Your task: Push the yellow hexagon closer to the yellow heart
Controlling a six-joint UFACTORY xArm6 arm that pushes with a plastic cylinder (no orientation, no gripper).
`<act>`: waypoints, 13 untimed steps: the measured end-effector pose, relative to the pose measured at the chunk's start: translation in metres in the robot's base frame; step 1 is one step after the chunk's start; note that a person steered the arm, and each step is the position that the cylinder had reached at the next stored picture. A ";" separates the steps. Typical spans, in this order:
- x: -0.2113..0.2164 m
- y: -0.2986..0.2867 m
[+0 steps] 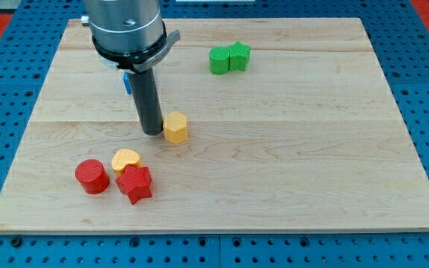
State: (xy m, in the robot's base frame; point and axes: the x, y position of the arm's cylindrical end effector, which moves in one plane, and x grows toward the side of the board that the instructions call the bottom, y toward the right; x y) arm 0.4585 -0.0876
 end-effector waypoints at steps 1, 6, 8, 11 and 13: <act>-0.028 -0.027; -0.004 0.048; 0.046 0.064; 0.007 0.009; -0.016 0.003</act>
State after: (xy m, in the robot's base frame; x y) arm 0.4424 -0.0842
